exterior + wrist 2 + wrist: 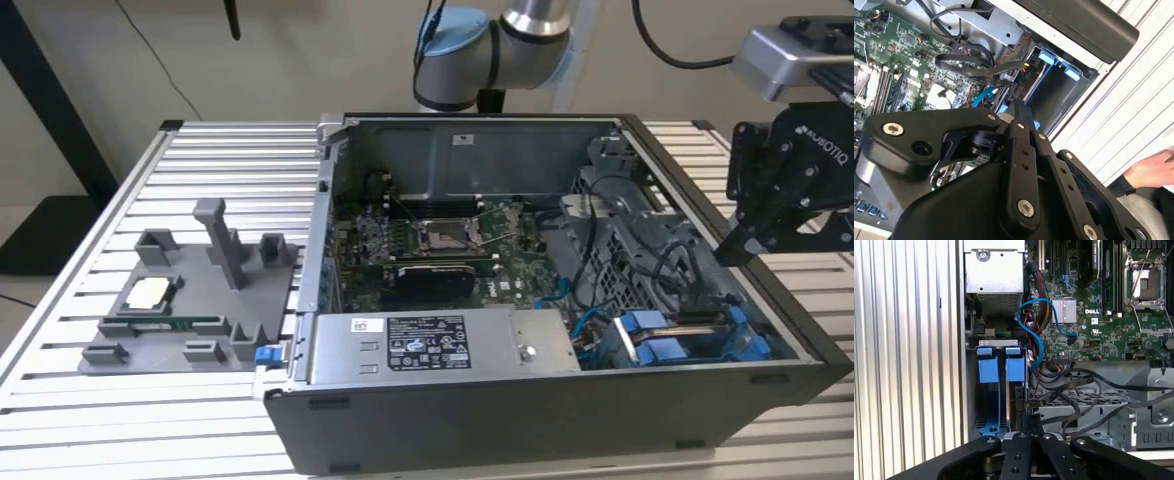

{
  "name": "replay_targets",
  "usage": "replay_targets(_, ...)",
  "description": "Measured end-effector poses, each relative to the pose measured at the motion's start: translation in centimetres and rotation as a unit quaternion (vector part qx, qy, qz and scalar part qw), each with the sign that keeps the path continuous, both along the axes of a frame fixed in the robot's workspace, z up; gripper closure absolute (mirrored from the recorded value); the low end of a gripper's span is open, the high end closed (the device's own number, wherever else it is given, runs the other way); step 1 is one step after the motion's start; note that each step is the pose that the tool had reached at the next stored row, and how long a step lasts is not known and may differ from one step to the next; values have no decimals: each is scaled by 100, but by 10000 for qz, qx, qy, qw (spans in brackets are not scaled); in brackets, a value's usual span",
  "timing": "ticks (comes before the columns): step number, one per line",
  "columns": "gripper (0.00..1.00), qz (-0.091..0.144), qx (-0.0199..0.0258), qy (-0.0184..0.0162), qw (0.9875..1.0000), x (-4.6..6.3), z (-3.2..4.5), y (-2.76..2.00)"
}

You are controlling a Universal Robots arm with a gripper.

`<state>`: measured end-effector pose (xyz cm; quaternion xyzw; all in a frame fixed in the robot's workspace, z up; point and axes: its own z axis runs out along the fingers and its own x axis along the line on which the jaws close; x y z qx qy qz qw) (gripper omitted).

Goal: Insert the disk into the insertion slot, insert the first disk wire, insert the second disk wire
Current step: 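Insert the second disk wire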

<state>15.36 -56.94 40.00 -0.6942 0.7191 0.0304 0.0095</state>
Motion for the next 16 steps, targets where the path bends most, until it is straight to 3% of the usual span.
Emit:
replay_targets(11,89,0,-2,2,10000,0,10,0)
replay_targets(15,89,0,-1,2,10000,0,185,0)
replay_targets(16,89,0,0,2,10000,0,199,0)
